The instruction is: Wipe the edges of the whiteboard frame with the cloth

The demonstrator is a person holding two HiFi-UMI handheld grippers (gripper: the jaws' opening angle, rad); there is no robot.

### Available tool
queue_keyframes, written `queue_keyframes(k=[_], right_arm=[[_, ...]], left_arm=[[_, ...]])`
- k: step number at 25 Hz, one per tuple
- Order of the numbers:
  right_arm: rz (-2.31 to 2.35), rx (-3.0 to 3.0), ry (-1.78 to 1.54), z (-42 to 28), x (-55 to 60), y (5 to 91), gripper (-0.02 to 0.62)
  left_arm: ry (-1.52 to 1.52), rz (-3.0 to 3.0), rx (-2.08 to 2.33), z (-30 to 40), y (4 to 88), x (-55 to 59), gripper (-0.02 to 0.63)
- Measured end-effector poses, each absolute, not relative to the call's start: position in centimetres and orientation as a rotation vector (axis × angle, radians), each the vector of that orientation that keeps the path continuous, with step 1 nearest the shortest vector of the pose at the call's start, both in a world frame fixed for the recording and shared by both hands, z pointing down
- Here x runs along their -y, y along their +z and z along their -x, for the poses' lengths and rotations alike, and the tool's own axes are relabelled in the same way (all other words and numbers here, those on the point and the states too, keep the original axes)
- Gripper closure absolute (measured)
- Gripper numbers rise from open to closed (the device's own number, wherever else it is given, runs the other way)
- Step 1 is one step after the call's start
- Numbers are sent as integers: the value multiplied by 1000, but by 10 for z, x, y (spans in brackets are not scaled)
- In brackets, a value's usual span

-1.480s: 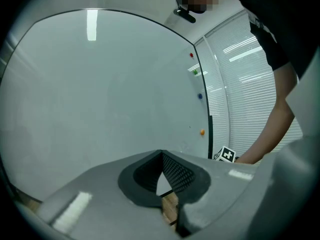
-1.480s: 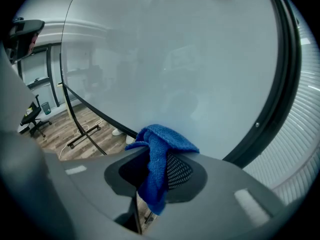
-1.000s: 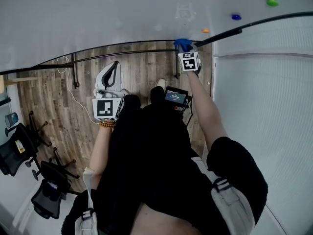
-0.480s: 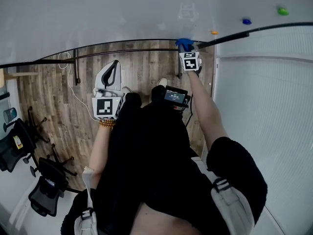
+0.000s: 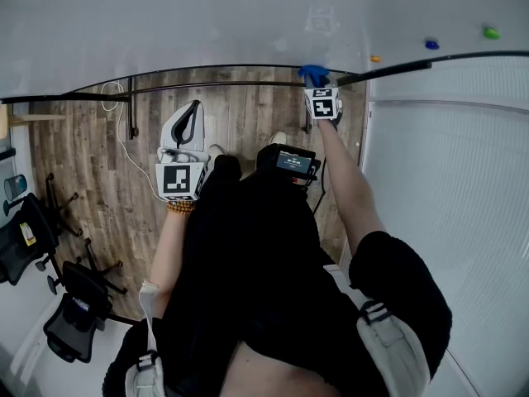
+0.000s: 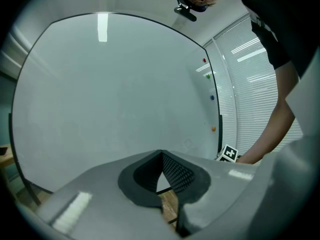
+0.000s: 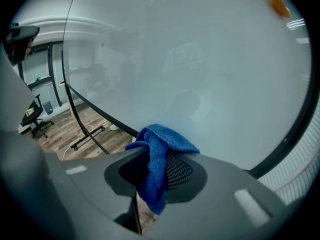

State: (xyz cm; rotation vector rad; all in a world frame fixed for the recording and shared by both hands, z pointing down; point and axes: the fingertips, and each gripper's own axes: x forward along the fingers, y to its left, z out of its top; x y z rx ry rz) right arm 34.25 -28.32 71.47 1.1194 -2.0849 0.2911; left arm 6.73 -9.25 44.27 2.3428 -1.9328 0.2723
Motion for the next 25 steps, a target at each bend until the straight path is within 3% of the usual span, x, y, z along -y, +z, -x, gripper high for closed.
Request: queue_keyframes(k=[25], right_arm=[[-1095,2077,292,-259,271,710,488]], left_arm=[[259,-2290,1973,18,449,67,606]])
